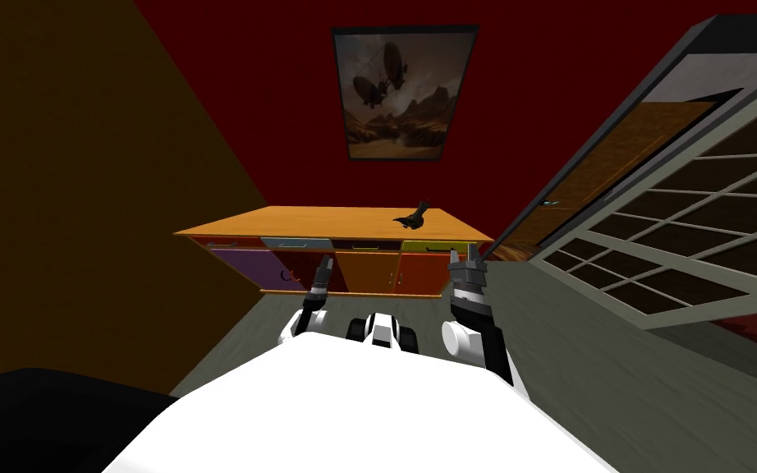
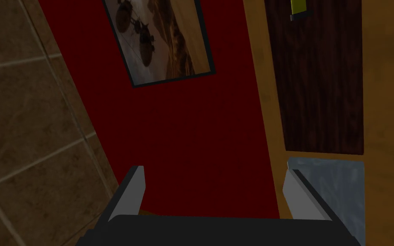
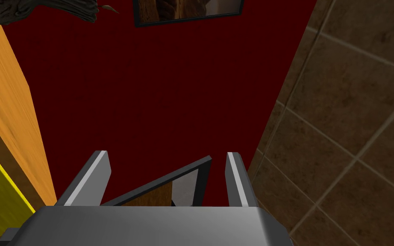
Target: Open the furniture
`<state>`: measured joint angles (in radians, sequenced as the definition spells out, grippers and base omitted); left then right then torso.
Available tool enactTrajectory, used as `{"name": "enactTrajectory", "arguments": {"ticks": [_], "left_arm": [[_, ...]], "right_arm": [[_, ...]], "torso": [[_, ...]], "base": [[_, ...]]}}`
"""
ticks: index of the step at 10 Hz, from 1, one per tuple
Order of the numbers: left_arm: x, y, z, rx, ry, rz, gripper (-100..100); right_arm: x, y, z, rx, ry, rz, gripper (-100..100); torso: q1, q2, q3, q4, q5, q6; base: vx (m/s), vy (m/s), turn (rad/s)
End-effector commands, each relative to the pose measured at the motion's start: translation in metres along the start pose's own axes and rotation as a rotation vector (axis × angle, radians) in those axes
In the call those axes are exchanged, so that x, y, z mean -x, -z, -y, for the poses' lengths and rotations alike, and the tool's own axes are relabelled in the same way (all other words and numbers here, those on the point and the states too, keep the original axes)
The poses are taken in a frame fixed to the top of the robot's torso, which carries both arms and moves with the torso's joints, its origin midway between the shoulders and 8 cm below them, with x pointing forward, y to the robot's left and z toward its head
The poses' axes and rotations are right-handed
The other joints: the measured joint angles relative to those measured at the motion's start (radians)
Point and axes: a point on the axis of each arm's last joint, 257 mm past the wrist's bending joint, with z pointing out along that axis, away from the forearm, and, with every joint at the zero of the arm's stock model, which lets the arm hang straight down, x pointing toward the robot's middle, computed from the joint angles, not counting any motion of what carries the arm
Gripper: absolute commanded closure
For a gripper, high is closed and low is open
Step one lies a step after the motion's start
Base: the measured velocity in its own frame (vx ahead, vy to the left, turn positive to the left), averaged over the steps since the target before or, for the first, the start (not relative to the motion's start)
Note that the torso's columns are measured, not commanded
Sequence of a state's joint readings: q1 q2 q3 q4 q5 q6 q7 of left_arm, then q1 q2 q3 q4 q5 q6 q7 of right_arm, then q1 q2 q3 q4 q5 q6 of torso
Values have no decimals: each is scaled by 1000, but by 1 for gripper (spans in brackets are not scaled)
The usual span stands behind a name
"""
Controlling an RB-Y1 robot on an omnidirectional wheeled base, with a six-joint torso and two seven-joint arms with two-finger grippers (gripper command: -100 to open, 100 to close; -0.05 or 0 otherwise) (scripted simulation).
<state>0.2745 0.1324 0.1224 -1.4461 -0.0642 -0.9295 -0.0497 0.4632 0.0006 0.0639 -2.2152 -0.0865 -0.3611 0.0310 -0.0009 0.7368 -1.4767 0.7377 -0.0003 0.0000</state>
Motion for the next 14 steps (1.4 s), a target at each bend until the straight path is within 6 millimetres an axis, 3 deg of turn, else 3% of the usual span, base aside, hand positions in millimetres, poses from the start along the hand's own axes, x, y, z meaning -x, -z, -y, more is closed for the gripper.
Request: {"name": "enactTrajectory", "arguments": {"ticks": [1,14], "left_arm": [[-3,7,-13,13,8,11,-100],[-12,38,-56,45,28,52,-100]], "right_arm": [[0,0,0,0,0,0,0],[0,0,0,0,0,0,0]], "torso": [[2,1,0,0,1,0],[1,2,1,0,0,0]], "base": [[71,-43,12],[77,-63,15]]}}
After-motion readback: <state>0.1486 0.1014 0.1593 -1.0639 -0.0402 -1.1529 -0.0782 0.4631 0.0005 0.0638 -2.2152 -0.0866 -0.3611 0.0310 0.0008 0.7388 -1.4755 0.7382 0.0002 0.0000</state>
